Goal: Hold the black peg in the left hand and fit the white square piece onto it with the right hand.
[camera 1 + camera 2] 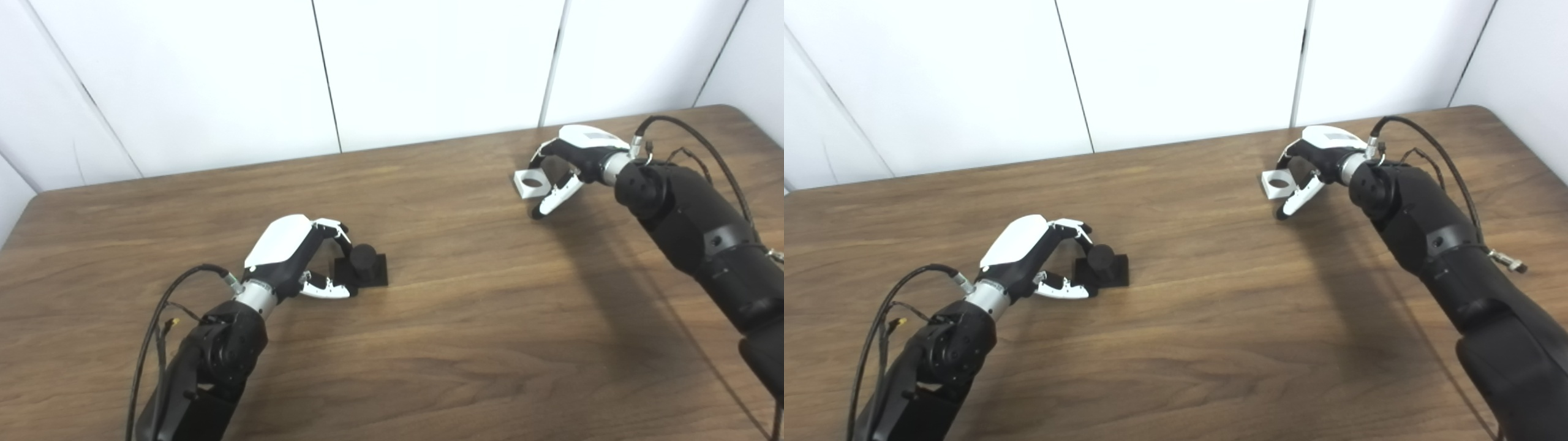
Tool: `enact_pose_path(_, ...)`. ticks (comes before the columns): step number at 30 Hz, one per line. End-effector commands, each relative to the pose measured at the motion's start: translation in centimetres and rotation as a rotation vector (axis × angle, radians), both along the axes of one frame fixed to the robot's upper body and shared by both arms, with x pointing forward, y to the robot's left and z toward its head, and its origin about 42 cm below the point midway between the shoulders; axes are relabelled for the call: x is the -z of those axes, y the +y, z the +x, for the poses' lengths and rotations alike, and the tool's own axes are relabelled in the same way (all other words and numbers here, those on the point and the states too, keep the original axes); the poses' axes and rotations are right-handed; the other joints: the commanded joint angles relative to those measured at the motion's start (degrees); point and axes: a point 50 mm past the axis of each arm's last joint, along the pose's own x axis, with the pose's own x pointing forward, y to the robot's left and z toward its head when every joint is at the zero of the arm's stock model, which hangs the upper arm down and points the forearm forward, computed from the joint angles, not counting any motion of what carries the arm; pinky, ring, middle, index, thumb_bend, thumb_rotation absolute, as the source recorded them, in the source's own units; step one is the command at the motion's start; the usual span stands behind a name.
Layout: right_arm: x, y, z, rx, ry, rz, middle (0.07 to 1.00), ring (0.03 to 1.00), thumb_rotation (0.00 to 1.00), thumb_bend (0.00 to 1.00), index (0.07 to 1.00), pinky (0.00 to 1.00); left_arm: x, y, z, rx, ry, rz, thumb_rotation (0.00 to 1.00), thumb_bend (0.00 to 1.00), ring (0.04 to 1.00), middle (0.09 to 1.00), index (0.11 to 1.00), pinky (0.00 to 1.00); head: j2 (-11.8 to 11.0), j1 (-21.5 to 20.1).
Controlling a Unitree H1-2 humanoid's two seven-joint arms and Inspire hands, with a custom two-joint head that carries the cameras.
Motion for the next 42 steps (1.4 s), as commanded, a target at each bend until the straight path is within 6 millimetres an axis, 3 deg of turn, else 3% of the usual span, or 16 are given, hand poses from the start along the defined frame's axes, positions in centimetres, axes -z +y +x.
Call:
enact_pose_path(1, -1.6, 0.3, 0.8, 0.007, -0.080, -0.012, 0.869, 0.897, 0.18, 0.57, 0.546, 0.94, 0.4, 0.8, -0.4, 0.003, 0.017, 0.038, 0.08, 0.52, 0.830, 0.817, 0.488, 0.79, 0.0, -0.1)
enact_pose_path(6, -1.6, 0.1, 0.8, 0.008, -0.109, -0.004, 0.851, 0.892, 0.15, 0.52, 0.494, 0.94, 0.3, 0.8, -0.4, 0.003, 0.016, 0.038, 0.08, 0.52, 0.828, 0.816, 0.488, 0.77, 0.0, -0.1)
enact_pose_path(24, -2.0, -0.3, 0.3, -0.017, -0.160, 0.012, 0.821, 0.872, 0.14, 0.52, 0.487, 0.92, 0.2, 0.8, -0.4, 0.003, 0.011, 0.039, 0.08, 0.52, 0.823, 0.813, 0.488, 0.77, 0.3, -0.1)
enact_pose_path(34, -3.8, 0.1, -0.9, -0.078, -0.281, 0.096, 0.812, 0.889, 0.13, 0.52, 0.485, 0.97, 0.2, 0.4, -0.2, 0.003, 0.014, 0.041, 0.08, 0.52, 0.823, 0.814, 0.488, 0.77, 0.3, -0.3)
enact_pose_path(42, -6.5, 2.2, -2.8, -0.195, -0.366, 0.148, 0.819, 0.889, 0.14, 0.52, 0.485, 0.96, 0.3, 0.5, -0.1, 0.001, 0.014, 0.037, 0.08, 0.52, 0.820, 0.811, 0.488, 0.76, 0.4, -0.3)
